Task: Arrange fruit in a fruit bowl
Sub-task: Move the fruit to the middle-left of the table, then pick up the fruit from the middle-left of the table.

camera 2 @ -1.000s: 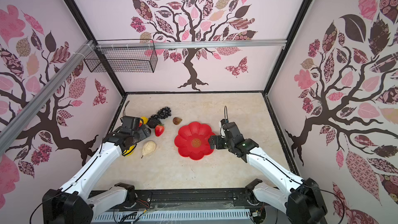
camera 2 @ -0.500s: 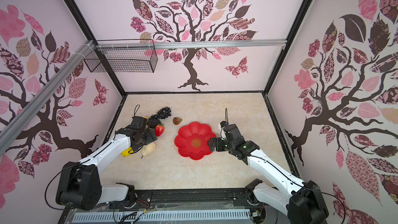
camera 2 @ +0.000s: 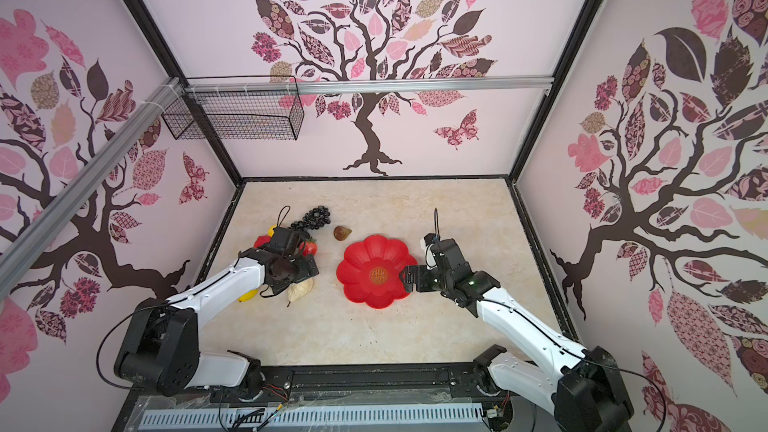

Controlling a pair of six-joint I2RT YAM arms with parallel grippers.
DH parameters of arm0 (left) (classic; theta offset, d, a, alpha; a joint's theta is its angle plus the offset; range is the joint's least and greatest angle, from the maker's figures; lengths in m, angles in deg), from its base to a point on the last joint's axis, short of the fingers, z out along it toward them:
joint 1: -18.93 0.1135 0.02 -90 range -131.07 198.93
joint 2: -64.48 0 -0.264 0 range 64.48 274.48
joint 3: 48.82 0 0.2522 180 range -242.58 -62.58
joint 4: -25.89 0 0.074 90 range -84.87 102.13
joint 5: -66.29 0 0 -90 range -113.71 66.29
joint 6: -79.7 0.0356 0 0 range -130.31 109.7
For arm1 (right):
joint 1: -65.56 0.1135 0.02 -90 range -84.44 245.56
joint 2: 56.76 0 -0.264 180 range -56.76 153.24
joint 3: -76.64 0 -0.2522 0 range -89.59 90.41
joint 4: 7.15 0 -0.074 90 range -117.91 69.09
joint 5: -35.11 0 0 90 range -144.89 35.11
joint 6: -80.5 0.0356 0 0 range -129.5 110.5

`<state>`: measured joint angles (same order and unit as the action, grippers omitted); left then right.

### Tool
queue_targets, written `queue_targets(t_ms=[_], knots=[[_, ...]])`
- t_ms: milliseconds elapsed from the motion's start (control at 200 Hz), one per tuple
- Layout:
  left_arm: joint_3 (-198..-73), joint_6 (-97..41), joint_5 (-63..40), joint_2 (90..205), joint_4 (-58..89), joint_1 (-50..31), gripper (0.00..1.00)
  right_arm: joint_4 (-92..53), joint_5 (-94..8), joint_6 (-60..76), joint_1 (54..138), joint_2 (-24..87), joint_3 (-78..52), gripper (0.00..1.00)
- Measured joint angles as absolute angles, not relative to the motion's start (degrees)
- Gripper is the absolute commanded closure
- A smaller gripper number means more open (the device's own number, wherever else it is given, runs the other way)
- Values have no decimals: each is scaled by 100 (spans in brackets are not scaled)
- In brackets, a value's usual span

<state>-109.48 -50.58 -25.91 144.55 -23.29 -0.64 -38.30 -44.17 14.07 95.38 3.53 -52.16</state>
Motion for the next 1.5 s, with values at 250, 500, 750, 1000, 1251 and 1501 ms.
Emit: queue_targets(t_ms=[250, 500, 750, 1000, 1251, 1501], knots=[[-10764, -5254, -2643, 14243, -2375, -169, 4, -3823, -4412, 1405, 9538, 388, -5216, 0], [-10598, -5193, -2466, 14213, -2337, -169, 7, -3823, -4404, 1409, 9538, 408, -5216, 0], [-10598, -5224, -2197, 14333, -2259, -423, 7, -3823, -4373, 1409, 9538, 489, -5216, 0], [-10598, -5272, -2326, 14320, -2289, -567, 6, -3823, -4373, 1409, 9540, 491, -5216, 0], [-10598, -5407, -2357, 14567, -2084, -423, 14, -3823, -4351, 1409, 9538, 491, -5216, 0], [-10598, -5532, -2225, 14737, -1795, -425, 32, -3784, -4259, 1455, 9562, 491, -5230, 0]])
